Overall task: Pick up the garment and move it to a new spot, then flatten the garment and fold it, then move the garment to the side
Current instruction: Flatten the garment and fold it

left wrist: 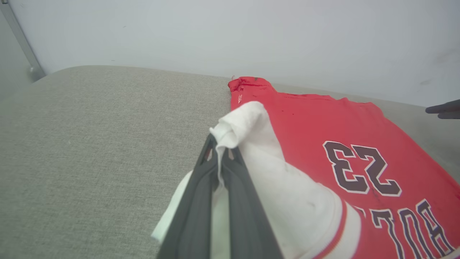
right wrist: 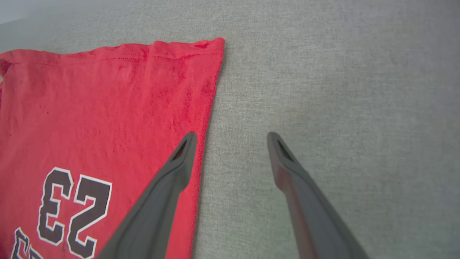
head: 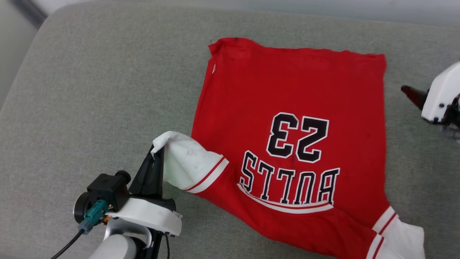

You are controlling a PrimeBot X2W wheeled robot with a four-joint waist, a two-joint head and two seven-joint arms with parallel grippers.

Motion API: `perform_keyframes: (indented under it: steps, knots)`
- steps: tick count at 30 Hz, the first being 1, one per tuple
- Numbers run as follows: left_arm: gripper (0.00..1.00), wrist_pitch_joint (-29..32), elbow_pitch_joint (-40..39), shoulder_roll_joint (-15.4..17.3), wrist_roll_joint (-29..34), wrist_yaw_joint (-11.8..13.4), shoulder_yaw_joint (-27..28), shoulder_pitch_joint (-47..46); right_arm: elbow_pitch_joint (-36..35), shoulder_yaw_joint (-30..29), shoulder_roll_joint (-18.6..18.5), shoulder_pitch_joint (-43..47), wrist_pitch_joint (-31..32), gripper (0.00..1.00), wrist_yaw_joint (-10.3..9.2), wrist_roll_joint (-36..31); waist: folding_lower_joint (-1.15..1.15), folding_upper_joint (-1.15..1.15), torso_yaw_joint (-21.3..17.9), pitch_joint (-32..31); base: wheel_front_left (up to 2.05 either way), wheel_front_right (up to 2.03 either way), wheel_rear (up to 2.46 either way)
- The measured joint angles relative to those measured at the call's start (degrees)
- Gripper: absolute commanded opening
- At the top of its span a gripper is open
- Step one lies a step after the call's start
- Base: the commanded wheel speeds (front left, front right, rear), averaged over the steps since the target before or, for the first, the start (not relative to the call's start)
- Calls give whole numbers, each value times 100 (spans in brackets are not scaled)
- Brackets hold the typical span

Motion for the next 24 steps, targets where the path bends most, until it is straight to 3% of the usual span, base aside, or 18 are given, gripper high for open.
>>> perform_keyframes:
  steps: [8, 15, 17, 24]
  knots:
    - [0, -161, 81, -296, 97, -202, -123, -411, 611, 33, -41, -1063, 515, 100, 0, -693, 0, 0, 530, 739, 0, 0, 0]
    - [0, -233, 283, -310, 130, -297, -103, -534, 1166, -335, -58, -1474, 837, 100, 2, -1035, -1, 0, 801, 1055, 0, 0, 0]
    - [0, -237, 324, -332, 144, -310, -107, -564, 1258, -411, -64, -1524, 907, 0, 2, -1083, -1, 0, 825, 1035, 0, 0, 0]
    - [0, -248, 543, -349, 94, -335, -120, -485, 1410, -297, -77, -1428, 684, 0, 2, -1206, -1, 0, 794, 751, 0, 0, 0]
